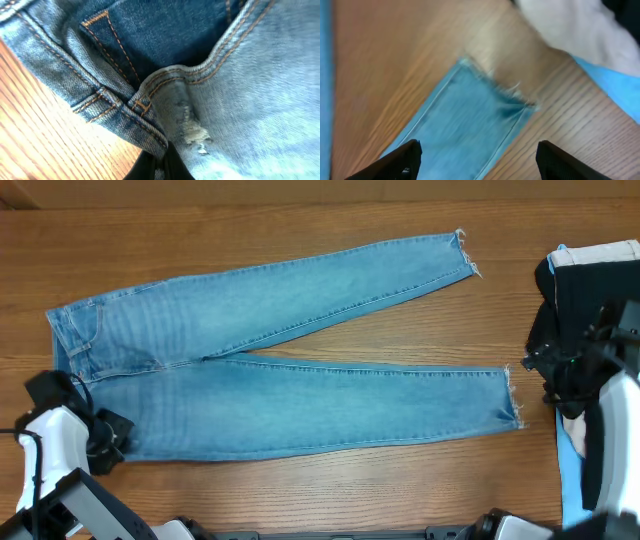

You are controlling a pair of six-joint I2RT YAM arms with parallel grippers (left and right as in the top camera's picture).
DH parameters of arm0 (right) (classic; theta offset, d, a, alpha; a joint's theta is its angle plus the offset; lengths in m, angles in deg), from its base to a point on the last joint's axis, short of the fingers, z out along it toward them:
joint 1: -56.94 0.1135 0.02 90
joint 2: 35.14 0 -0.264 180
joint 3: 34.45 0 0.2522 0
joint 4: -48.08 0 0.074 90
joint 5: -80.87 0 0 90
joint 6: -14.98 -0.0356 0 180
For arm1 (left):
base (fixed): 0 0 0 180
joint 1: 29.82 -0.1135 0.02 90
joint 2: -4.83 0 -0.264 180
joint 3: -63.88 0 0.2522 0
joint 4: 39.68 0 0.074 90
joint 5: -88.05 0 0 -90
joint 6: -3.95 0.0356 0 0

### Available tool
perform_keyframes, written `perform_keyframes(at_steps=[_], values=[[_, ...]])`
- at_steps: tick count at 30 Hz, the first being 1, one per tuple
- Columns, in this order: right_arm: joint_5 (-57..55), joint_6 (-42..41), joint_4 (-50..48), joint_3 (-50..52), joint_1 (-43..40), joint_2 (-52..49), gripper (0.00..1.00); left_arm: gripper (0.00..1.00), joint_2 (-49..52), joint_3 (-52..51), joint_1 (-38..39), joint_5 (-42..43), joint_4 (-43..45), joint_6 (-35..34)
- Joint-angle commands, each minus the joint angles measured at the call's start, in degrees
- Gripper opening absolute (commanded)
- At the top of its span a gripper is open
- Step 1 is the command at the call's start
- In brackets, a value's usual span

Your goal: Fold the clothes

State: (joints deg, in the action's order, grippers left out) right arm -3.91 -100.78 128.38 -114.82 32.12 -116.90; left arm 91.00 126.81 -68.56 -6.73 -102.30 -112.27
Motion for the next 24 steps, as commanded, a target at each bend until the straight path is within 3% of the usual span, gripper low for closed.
perform_keyframes(at_steps=[1,6,13,19,24], values=[[2.6,-1.0,1.0,-1.0,-7.3,-8.0,0.68,0.08,0.2,3.6,-0.2,0.4,-0.9,3.6],[7.4,3.3,2.4,0.7,-11.4,-14.4,0.67,0.11,0.2,3.7,-0.2,0.5,-1.5,3.6],[12.7,3.1,1.3,7.5,-11.2,-14.7,0.7,0.14,0.2,3.7,-0.2,0.5,-1.7,3.8],[16.4,2.6,-6.2,16.9,-11.2,-14.7,0.67,0.15,0.2,3.7,-0.2,0.4,-1.7,4.0],[17.6,0.8,-12.9,22.4,-11.2,-14.7,0.58,0.16,0.2,3.7,-0.2,0.3,-1.7,4.0]])
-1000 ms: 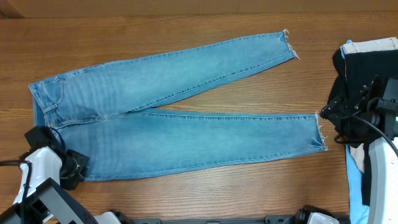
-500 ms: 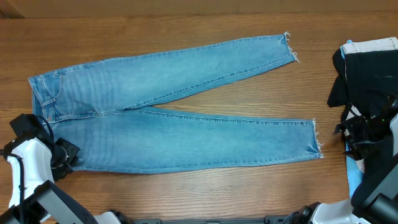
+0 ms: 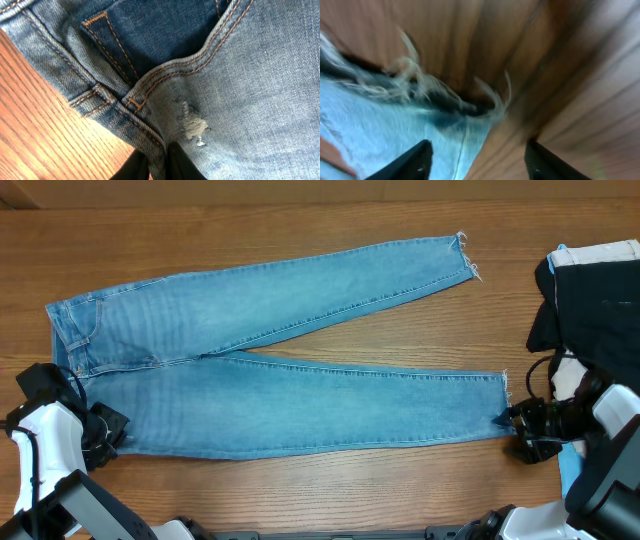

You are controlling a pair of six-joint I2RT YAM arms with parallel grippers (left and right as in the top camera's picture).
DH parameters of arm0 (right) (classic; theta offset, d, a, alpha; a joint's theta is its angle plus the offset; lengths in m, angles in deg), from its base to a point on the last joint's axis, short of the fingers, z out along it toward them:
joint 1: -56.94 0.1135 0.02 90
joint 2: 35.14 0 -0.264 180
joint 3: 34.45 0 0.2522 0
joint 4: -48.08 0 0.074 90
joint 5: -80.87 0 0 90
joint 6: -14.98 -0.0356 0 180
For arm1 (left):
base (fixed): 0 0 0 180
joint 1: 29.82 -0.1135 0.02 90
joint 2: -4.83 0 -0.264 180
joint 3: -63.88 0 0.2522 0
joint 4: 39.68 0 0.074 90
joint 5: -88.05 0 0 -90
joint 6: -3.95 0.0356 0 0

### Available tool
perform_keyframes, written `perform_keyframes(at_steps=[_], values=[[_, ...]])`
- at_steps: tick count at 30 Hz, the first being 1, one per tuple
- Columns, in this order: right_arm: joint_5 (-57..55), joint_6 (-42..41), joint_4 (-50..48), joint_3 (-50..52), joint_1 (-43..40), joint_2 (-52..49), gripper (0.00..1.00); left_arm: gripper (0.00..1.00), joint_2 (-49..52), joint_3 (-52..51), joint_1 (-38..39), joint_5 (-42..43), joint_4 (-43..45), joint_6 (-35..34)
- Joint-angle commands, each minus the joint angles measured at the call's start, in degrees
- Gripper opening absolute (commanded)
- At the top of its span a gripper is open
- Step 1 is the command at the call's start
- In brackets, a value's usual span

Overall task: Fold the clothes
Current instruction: 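Lift the lower leg by hem and waist corner and fold it onto the upper leg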

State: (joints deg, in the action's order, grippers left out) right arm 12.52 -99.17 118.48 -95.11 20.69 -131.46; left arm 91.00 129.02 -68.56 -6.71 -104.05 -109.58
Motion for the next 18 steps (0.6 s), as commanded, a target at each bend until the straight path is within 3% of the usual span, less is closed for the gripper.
perform_keyframes(at_steps=[1,5,12,18], values=[[1.3,-1.2,-3.8,3.1,0.2,-0.2,0.54,0.16,0.2,1.5,-0.2,0.3,0.0,1.3],[2.5,-1.1,-6.8,3.6,0.2,-0.1,0.41,0.16,0.2,1.5,-0.2,0.3,0.0,1.3],[4.0,3.3,-9.0,2.7,0.2,-0.1,0.05,0.15,0.2,1.5,-0.2,1.5,-0.1,1.3],[3.9,8.2,-5.2,-4.2,0.2,4.5,0.04,0.05,0.2,4.3,-0.2,4.5,-1.9,3.7]])
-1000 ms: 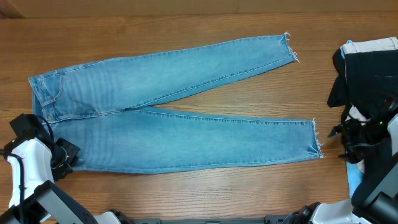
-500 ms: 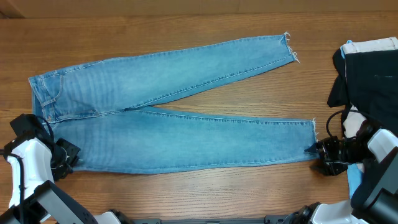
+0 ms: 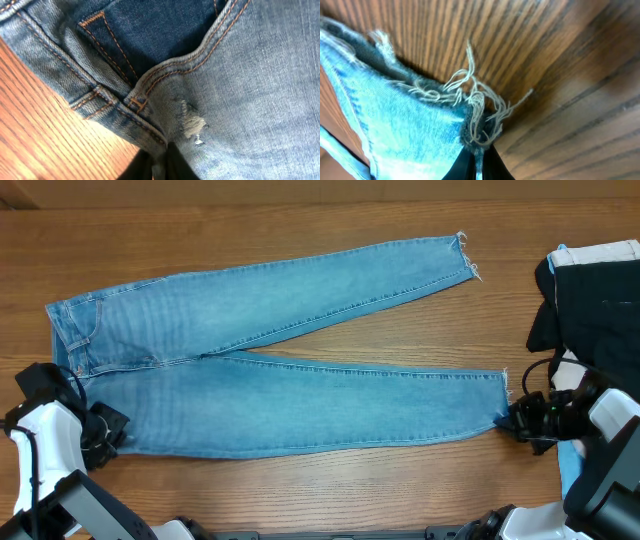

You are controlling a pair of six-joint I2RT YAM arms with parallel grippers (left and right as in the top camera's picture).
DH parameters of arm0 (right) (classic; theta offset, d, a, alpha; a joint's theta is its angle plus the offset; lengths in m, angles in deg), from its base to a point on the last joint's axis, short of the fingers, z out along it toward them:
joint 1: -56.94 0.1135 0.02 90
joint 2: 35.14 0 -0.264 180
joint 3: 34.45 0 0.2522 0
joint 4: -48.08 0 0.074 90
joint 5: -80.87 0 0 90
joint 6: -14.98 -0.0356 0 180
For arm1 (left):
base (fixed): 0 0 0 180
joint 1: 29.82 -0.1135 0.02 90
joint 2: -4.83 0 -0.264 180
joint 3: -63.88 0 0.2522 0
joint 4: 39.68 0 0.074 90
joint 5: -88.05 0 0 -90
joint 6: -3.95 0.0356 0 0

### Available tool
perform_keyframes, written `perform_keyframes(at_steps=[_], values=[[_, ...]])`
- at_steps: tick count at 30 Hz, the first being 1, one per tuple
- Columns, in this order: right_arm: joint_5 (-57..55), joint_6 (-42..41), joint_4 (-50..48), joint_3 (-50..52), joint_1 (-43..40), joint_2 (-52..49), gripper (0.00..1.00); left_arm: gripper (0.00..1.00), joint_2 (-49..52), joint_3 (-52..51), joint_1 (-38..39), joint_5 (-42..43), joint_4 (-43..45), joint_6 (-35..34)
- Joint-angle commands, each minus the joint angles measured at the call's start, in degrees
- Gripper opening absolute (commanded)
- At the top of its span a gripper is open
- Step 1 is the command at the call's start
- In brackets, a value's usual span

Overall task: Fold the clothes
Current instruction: 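Lift the lower leg by hem and waist corner and fold it onto the upper leg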

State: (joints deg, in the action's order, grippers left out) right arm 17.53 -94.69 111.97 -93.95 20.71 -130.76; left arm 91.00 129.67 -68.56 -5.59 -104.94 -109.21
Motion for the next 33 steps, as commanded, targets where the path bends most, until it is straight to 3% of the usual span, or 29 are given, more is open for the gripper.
perform_keyframes(at_steps=[1,5,9,15,18,22,33], values=[[-1.1,3.7,2.4,-6.8,0.2,5.1,0.04,0.04,0.2,4.4,-0.2,4.9,-1.6,3.8],[-5.2,2.0,8.9,-14.9,0.1,10.6,0.04,0.05,-0.8,8.4,-0.2,11.1,-4.8,5.5],[-11.3,1.4,16.6,-22.1,0.1,13.9,0.04,0.04,-2.6,12.7,-0.2,12.1,-10.0,7.0],[-10.8,-0.6,22.8,-32.2,0.3,16.1,0.04,0.08,-7.4,18.7,-0.2,7.6,-20.1,9.7],[-4.7,-1.9,18.5,-32.3,0.3,15.5,0.04,0.08,-8.3,20.5,-0.2,5.8,-19.6,9.7],[0.9,-3.4,10.5,-32.3,2.3,11.6,0.04,0.11,-7.9,20.6,0.3,7.7,-12.3,11.9],[1.6,-10.8,-15.5,-32.3,14.3,-3.5,0.04,0.15,-2.2,20.6,5.9,14.3,7.2,17.4]])
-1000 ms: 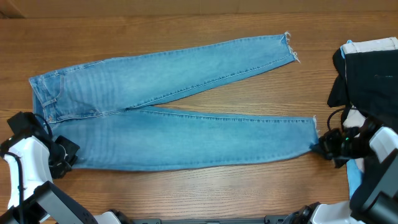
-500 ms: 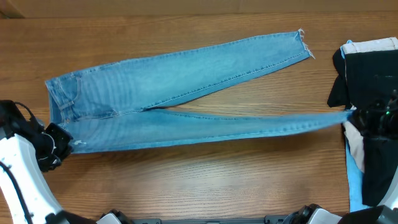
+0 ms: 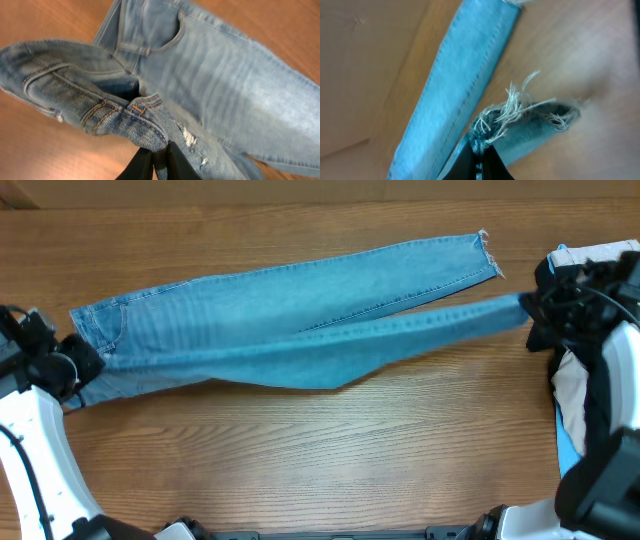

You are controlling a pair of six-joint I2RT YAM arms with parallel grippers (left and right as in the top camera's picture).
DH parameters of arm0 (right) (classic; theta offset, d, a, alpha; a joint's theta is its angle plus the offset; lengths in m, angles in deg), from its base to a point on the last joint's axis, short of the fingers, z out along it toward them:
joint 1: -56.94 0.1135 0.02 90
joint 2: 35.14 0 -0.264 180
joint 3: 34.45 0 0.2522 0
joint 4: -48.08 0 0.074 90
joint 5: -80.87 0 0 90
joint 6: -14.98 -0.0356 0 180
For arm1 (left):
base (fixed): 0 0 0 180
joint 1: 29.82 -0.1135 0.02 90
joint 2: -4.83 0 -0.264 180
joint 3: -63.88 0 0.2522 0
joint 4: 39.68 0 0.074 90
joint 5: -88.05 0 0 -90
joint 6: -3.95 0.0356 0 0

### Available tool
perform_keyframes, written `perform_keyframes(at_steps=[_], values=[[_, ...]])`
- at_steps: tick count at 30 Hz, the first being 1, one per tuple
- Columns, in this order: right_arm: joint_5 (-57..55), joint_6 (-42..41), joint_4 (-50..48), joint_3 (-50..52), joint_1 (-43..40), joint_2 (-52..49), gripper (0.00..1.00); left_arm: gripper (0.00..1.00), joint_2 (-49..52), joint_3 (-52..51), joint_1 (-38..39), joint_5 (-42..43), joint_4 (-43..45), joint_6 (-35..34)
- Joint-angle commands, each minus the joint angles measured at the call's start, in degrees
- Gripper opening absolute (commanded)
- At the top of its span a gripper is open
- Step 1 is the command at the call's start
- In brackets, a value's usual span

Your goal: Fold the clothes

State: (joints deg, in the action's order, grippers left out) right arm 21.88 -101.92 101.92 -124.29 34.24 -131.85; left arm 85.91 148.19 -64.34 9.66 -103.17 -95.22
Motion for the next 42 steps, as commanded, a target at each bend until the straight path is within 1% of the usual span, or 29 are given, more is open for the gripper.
perform_keyframes(at_steps=[1,2,6,8,12,14,19,22,25,33,37,38,39,40,41,42], values=[[-2.8,-4.7,-7.9,-2.0,1.0,-3.3,0.04,0.15,3.8,2.1,2.3,-1.0,7.3,3.4],[-2.8,-5.4,-10.3,-2.0,1.2,-4.1,0.04,0.17,4.6,2.1,2.8,-1.0,9.0,3.4],[-2.8,-9.6,-18.6,-2.0,1.3,-6.6,0.04,0.16,7.5,2.1,4.5,0.9,15.7,3.2],[-2.9,-10.8,-20.9,-2.0,1.3,-7.3,0.04,0.17,9.0,2.1,5.0,2.4,20.1,1.8],[-2.9,-12.9,-26.8,-2.0,2.1,-8.7,0.04,0.13,12.7,2.1,5.0,7.1,26.6,-2.9],[-4.7,-14.9,-28.1,-2.0,2.8,-9.6,0.04,0.13,15.8,2.1,5.5,9.7,29.4,-4.4],[-7.1,-15.4,-30.0,-2.0,3.1,-11.0,0.04,0.13,19.9,2.1,8.0,9.1,33.5,-4.4],[-7.4,-15.7,-32.3,-2.0,3.2,-12.7,0.04,0.14,21.3,2.1,8.8,8.7,37.5,-5.2],[-7.4,-18.8,-34.0,-2.0,3.7,-14.9,0.04,0.13,22.0,2.1,8.8,7.6,38.2,-6.8],[-8.6,-19.6,-45.9,-2.0,8.0,-20.7,0.04,0.11,22.6,2.2,9.1,7.2,38.1,-7.6],[-12.0,-19.9,-50.4,-2.0,9.6,-23.3,0.04,0.11,22.6,2.2,9.1,6.4,37.8,-7.6],[-12.9,-19.8,-51.1,-2.0,9.8,-23.4,0.13,0.11,22.6,2.2,9.1,6.1,37.8,-7.6],[-13.5,-18.8,-52.2,-2.0,9.9,-23.5,0.42,0.11,22.6,2.2,9.1,5.9,37.7,-7.5],[-13.3,-17.7,-52.9,-2.0,9.9,-23.5,0.6,0.11,22.6,2.2,9.1,5.9,37.6,-7.6],[-12.6,-15.5,-53.7,-2.1,9.9,-23.5,0.7,0.11,22.6,2.2,9.1,5.9,37.6,-7.6],[-11.2,-13.6,-53.7,-2.3,9.4,-23.5,0.78,0.18,22.6,2.2,9.1,6.0,37.6,-7.5]])
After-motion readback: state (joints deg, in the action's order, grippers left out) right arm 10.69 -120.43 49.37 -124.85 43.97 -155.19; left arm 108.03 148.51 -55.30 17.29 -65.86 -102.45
